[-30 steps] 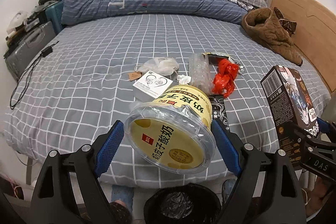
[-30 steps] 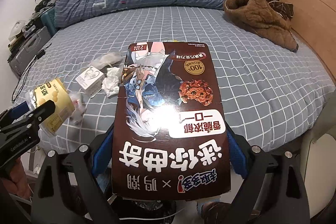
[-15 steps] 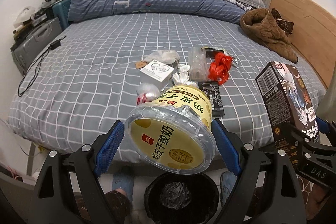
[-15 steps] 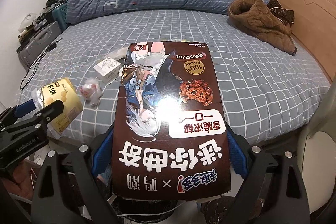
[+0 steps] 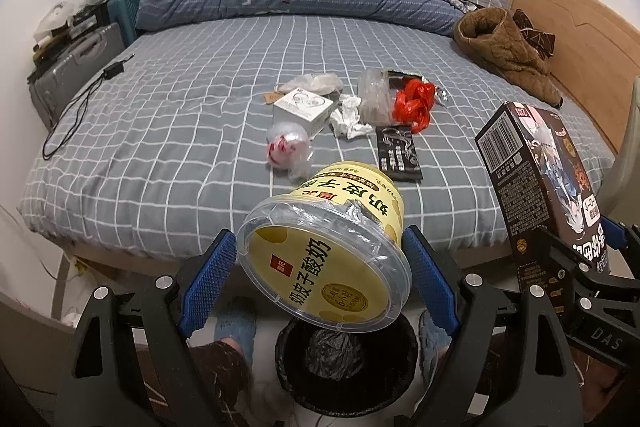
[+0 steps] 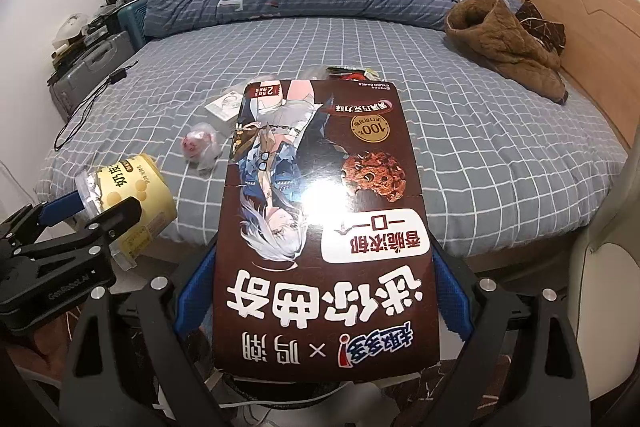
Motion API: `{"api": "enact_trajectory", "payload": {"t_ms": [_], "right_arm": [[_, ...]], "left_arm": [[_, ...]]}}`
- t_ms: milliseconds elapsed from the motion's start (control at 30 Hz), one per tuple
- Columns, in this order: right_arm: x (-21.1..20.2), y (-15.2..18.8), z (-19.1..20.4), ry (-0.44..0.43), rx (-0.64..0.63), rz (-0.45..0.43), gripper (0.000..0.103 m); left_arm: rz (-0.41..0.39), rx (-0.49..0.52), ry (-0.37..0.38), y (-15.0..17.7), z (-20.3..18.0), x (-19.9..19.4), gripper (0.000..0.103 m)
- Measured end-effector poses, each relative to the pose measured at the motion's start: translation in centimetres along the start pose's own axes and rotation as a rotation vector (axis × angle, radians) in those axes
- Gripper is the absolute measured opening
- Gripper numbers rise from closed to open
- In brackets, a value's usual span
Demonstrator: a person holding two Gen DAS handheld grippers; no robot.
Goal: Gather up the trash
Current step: 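Lift the yogurt tub and snack box and carry both toward the black bin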
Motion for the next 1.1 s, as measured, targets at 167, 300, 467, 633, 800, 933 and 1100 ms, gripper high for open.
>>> {"api": "enact_trajectory", "payload": {"t_ms": [167,300,467,633,800,933,1100], "right_arm": [[-0.4,1.3,0.4,-0.011,0.001,0.007,0.087],[-0.6,2.3,0.5,-0.011,0.0,0.009,0.087],[-0.5,3.9,0.6,-0.014,0.001,0.021,0.087],[0.2,5.7,0.7,-0.017,0.001,0.051,0.087],[0.9,7.4,0.7,-0.015,0.001,0.074,0.087],[1.4,8.5,1.0,-0.014,0.001,0.089,0.087],[2.6,10.2,0.9,-0.003,0.001,0.12,0.087]], "left_arm": [[0.016,-0.01,0.002,1.4,0.1,-0.3,0.083],[0.03,-0.011,0.001,2.8,0.0,-0.2,0.083],[0.054,-0.012,0.007,4.4,-0.2,0.2,0.083],[0.08,-0.014,0.014,6.1,-0.3,0.9,0.083],[0.107,-0.017,0.017,7.6,-0.4,1.7,0.083],[0.131,-0.017,0.019,9.0,-0.5,2.6,0.083],[0.163,-0.013,0.019,10.4,-0.7,3.9,0.083]]}}
Point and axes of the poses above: each gripper's, at about its wrist camera, not at the fingertips, and x roughly the way its jaws point, z to its left, y to its underside, the point moved 2 cm from there along x, roughly the way its jaws point, and after that the axes turned 1 degree about y, right-handed, at the moved point
